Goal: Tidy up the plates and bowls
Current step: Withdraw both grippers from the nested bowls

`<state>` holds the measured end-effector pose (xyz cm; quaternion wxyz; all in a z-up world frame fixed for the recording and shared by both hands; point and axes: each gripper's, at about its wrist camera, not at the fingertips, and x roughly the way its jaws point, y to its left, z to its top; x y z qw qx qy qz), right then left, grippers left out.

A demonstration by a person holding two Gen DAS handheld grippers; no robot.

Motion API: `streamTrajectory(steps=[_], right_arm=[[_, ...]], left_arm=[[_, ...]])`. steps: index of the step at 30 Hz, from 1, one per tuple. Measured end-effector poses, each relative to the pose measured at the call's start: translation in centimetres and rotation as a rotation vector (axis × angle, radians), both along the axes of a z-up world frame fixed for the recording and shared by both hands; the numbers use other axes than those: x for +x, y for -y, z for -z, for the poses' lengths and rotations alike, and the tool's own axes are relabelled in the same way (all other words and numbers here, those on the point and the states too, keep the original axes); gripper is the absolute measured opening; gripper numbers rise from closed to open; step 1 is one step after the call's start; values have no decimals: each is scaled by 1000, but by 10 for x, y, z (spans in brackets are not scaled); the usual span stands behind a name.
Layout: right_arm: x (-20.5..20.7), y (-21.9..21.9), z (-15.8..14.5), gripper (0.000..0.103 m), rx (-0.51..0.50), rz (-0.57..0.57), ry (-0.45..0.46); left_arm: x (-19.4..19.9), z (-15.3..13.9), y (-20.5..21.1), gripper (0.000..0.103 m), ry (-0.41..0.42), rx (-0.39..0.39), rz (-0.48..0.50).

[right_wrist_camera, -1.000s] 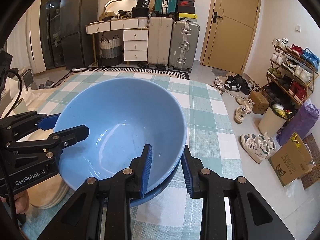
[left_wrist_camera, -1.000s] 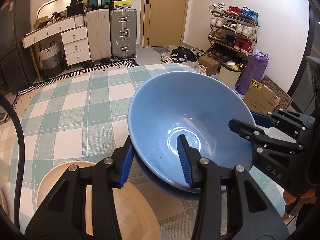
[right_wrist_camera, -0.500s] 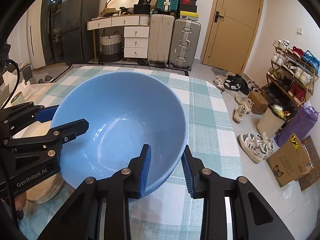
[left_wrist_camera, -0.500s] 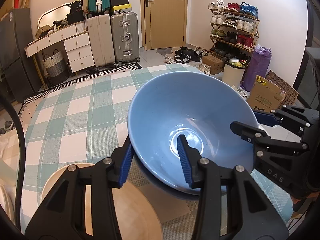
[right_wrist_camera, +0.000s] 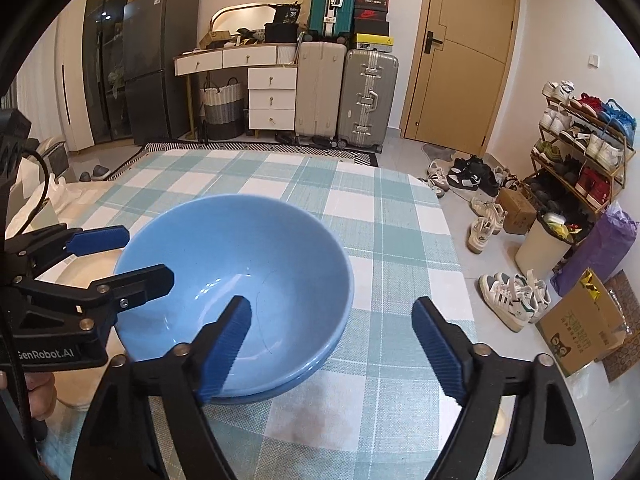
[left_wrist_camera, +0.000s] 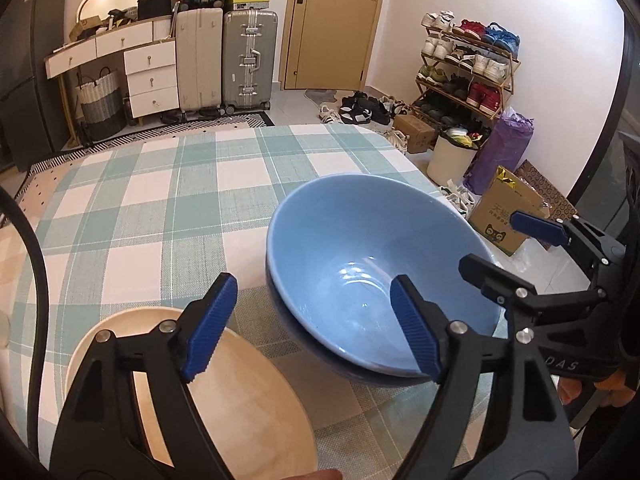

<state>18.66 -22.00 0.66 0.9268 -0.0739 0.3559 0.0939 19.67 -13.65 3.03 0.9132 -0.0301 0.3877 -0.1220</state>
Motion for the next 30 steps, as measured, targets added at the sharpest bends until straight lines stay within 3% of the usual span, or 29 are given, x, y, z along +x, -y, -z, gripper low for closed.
streamTrajectory(steps=[5, 7, 16, 30], right_arm=[[-4, 9, -5, 97, 43, 13, -10], [-6, 12, -6, 98, 56, 20, -10], [-15, 19, -12, 101, 67, 31, -3], [-2, 36, -1, 101, 188, 63, -73]], left_arm=[[-6, -3, -8, 85, -1, -6, -10], [-9, -5, -10, 102, 3, -8, -16], [-21, -15, -22, 101, 22, -20, -41], [-7, -6, -32, 101, -29, -78, -79]])
